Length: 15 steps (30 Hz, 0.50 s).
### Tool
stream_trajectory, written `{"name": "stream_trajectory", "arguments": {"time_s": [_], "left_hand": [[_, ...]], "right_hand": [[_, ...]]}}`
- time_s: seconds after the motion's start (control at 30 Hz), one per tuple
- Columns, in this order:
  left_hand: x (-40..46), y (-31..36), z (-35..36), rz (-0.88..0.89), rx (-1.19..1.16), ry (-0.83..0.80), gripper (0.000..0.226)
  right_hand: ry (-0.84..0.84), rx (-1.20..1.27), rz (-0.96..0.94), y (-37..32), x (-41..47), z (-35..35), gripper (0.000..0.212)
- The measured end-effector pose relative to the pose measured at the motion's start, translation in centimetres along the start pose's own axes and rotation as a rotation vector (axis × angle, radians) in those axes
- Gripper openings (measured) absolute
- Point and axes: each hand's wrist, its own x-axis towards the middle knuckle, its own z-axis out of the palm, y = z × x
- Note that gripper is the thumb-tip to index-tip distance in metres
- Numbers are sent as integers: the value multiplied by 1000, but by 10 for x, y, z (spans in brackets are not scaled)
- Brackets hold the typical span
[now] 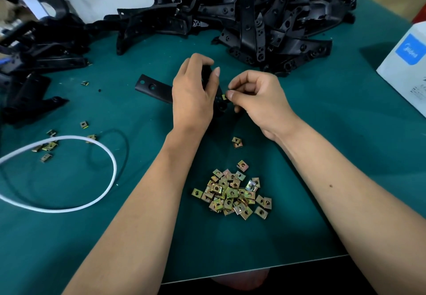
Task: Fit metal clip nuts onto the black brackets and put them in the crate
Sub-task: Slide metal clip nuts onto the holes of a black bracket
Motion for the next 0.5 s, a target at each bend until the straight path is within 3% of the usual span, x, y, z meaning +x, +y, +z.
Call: {"name": "stream_trajectory", "arguments": {"time_s": [0.5], "left_hand": [[0, 5, 0, 4, -14, 0, 20]], "right_hand": [[-79, 42, 35, 1, 3, -2, 15]]}}
